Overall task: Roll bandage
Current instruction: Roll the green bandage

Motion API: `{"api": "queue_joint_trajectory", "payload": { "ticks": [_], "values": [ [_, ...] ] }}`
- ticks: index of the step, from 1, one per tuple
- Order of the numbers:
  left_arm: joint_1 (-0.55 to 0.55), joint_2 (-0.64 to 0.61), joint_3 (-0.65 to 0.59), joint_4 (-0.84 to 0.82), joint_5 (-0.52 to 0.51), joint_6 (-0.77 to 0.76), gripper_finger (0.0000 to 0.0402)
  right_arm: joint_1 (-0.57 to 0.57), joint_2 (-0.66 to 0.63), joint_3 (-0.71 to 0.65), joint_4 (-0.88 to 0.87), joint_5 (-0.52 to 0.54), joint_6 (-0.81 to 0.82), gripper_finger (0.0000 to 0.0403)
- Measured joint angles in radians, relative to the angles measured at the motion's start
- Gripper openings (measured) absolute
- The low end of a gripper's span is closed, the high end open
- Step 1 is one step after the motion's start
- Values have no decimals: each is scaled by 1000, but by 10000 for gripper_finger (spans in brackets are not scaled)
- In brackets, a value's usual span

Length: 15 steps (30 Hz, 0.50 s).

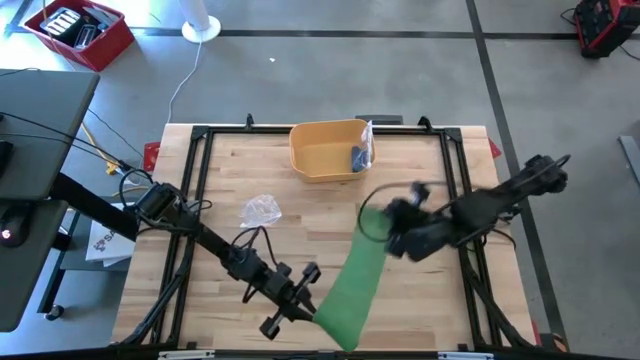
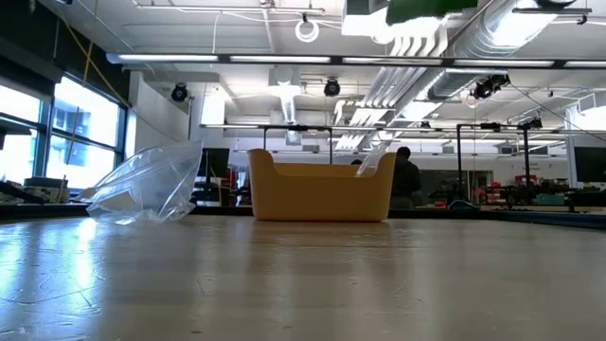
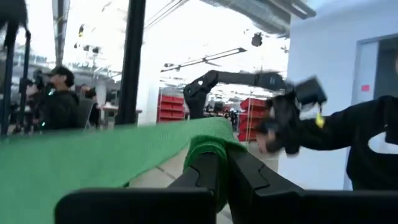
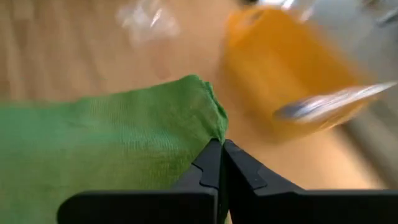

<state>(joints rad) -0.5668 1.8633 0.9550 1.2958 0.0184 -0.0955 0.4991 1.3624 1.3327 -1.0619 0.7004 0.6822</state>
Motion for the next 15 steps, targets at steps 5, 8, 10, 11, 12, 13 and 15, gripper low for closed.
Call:
{"api": "queue_joint_trajectory", "payload": {
  "ticks": [5, 8, 10, 11, 12, 13, 15],
  "values": [
    [-14, 0, 0, 59, 0, 50, 5, 49, 1, -264, 337, -214, 59, 16],
    [-19, -1, 0, 64, 0, 54, 5, 76, 1, -324, 385, -259, 116, 54],
    [-17, 0, 0, 65, -4, 48, 5, 89, 1, -314, 365, -267, 128, 86],
    [-16, 0, 0, 65, -11, 48, 5, 97, 0, -298, 345, -276, 116, 100],
    [-16, 0, 0, 66, -25, 47, 5, 106, 0, -277, 325, -282, 104, 113],
    [-16, 0, 0, 72, -43, 45, 5, 116, 0, -250, 302, -281, 98, 122],
    [-17, 0, 0, 112, -75, 47, 5, 145, -1, -195, 257, -251, 60, 130]
  ]
}}
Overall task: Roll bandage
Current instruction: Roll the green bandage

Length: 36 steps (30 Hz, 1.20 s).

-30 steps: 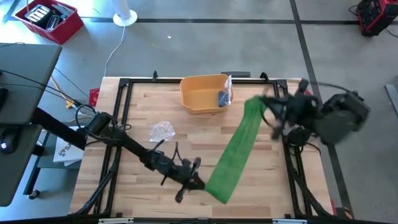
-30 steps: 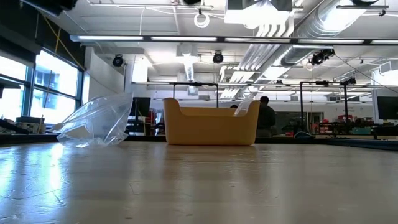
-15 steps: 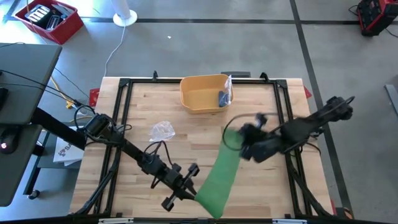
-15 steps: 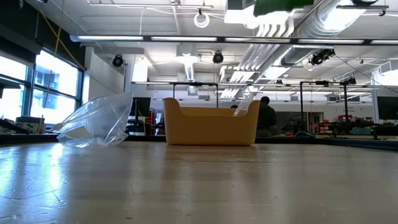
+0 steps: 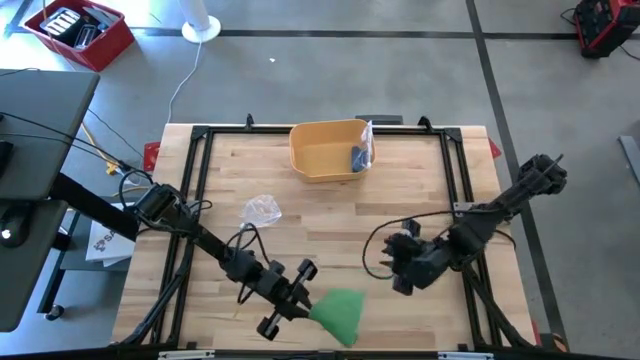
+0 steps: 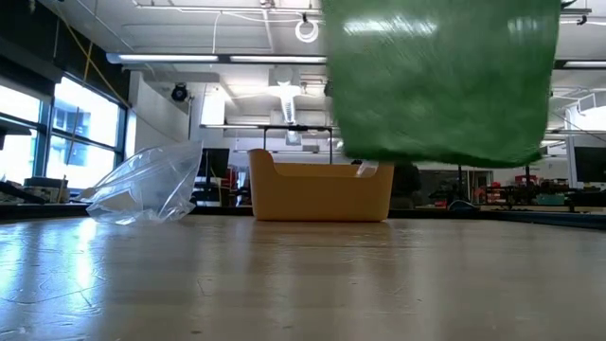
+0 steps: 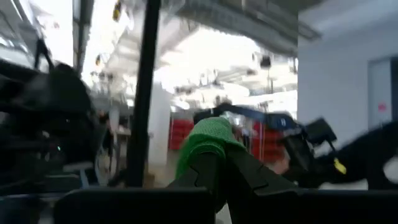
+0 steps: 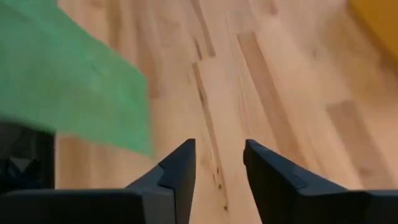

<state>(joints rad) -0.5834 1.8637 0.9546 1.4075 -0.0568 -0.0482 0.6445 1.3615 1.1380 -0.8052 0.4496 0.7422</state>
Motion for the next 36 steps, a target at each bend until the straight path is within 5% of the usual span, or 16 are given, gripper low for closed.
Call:
{"api": "queue_joint_trajectory", "payload": {
  "ticks": [8, 14, 22, 28, 36],
  "values": [
    [-2, -2, 0, 74, -132, 46, 5, 227, 31, 59, 180, 187, -219, 132],
    [25, -2, 0, -178, -382, 103, 5, 304, 226, 53, 311, 165, -168, 132],
    [126, 0, -29, -580, -625, 12, 5, 228, 437, 53, 527, 55, -195, 132],
    [193, -1, -119, -574, -689, 0, 5, 137, 504, 53, 576, 20, -274, 132],
    [268, 0, -235, -459, -709, -3, 5, 1, 548, 53, 724, -190, -488, 132]
  ]
}}
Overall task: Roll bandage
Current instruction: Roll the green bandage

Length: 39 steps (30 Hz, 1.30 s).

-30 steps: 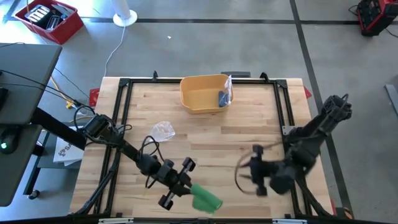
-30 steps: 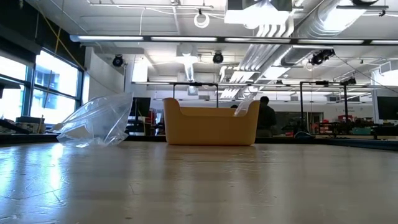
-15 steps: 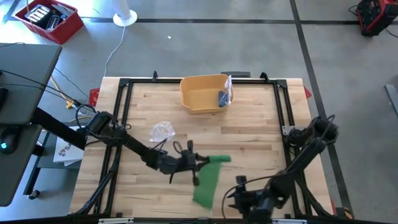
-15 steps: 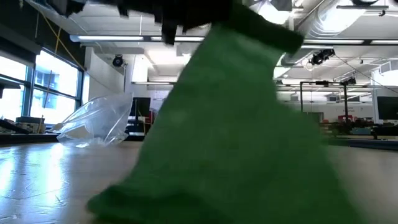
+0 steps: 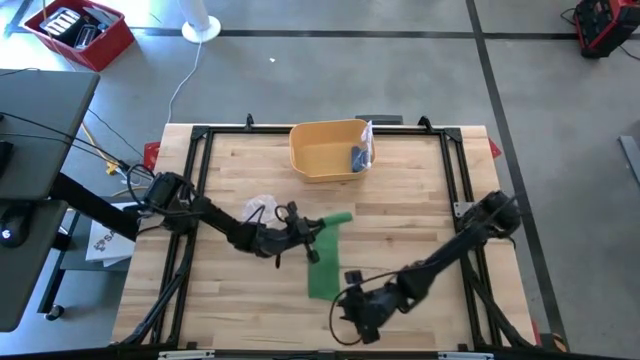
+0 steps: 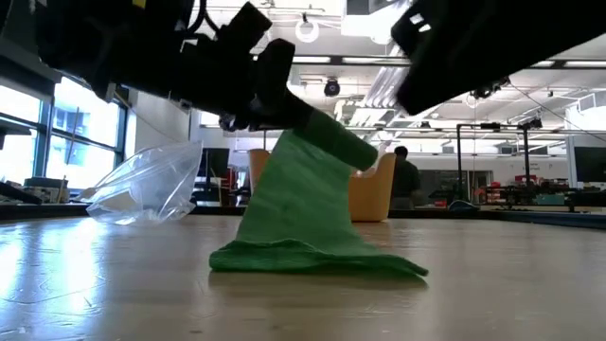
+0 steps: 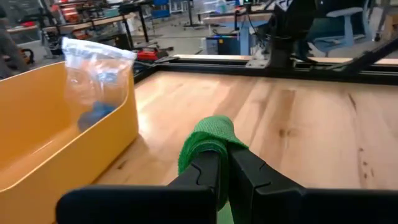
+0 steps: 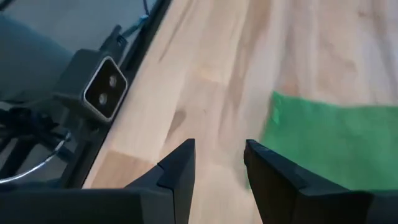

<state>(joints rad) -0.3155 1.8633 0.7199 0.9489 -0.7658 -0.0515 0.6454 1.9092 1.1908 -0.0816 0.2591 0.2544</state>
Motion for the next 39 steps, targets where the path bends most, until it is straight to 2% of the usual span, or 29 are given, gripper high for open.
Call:
{"api": "queue_joint_trajectory", "payload": {
  "ticks": [4, 9, 12, 14, 18, 22, 25, 27, 29, 33, 36, 39],
  "values": [
    [17, 0, -43, 38, 0, -15, 5, -68, 63, 0, 78, -39, -54, 132],
    [23, 0, -79, 45, -2, -63, 5, -154, 153, 0, 102, -40, -31, 132],
    [23, 0, -97, 45, -3, -85, 5, -190, 190, 5, 118, -145, -28, 129],
    [23, 0, -108, 42, -6, -96, 5, -196, 199, 6, 118, -177, -26, 108],
    [23, 0, -117, 44, -6, -105, 5, -163, 185, 5, 84, -182, -16, 18],
    [20, -1, -117, 45, -5, -105, 5, -87, 121, -2, 9, -253, 56, 9],
    [19, -1, -117, 58, 9, -105, 5, -4, 27, -4, -34, -248, 115, 3],
    [9, -1, -117, 112, 43, -88, 5, 51, -43, -2, -30, -200, 162, 2],
    [-5, -2, -117, 169, 101, -54, 5, 107, -109, -2, -36, -105, 182, 1],
    [-45, -2, -115, 264, 181, -35, 5, 205, -272, -1, -54, 249, 172, 1],
    [-76, -2, -114, 274, 237, -66, 5, 232, -386, -1, -80, 503, 129, 1],
    [-114, -2, -88, 241, 285, -117, 5, 226, -482, -1, -63, 658, 18, 0]
  ]
}}
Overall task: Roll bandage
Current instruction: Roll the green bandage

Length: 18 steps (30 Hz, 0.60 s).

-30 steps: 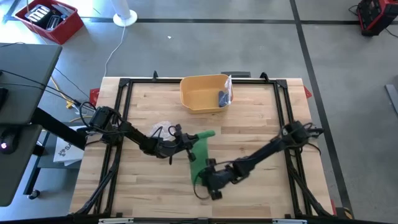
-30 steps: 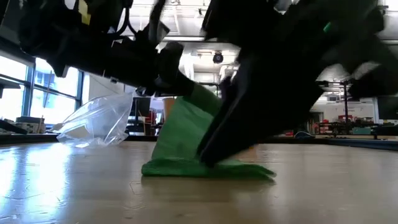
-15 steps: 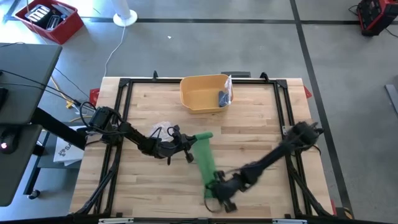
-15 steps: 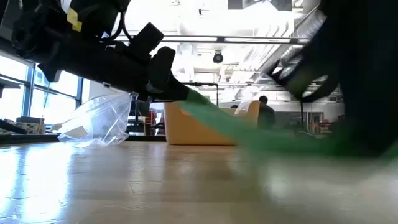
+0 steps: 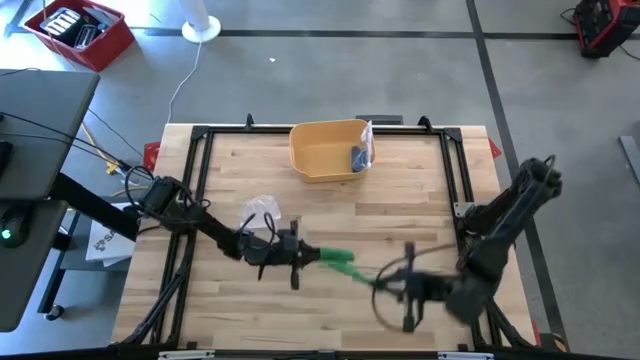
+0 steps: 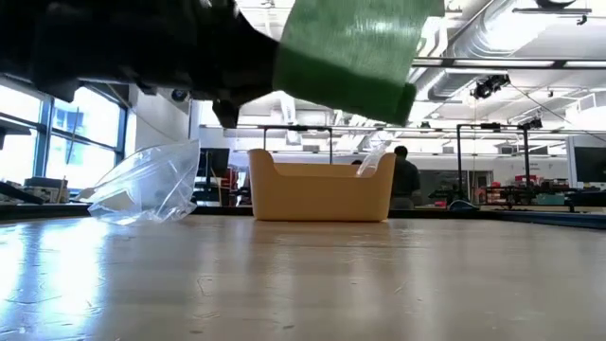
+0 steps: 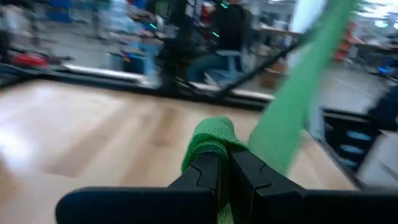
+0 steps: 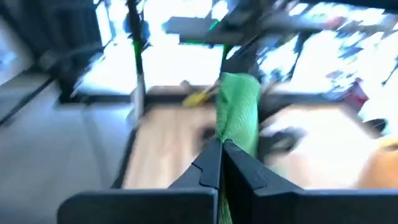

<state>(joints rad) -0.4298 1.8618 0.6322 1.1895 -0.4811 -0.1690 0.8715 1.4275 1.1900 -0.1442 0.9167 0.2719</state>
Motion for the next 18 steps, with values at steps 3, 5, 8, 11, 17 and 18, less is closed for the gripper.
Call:
{"api": "queue_joint_trajectory", "payload": {
  "ticks": [3, 5, 8, 11, 17, 18],
  "values": [
    [-43, 0, 37, -73, 23, -11, 5, -45, -79, 1, -1, 22, -82, 0],
    [-71, 0, 68, -106, 25, -12, 5, -90, -115, 0, -20, 19, -106, 0],
    [-108, 0, 102, -156, 5, -3, 5, -163, -149, 0, -59, -50, -115, 0],
    [-127, 0, 109, -151, -125, 6, 5, -206, -141, 1, -50, -325, -156, 0],
    [-82, -6, 51, 45, -261, 33, 5, -173, -23, 1, -41, -781, -70, 0],
    [-69, -9, 32, 111, -248, 33, 5, -160, 6, 1, -49, -809, -39, 0]
  ]
}}
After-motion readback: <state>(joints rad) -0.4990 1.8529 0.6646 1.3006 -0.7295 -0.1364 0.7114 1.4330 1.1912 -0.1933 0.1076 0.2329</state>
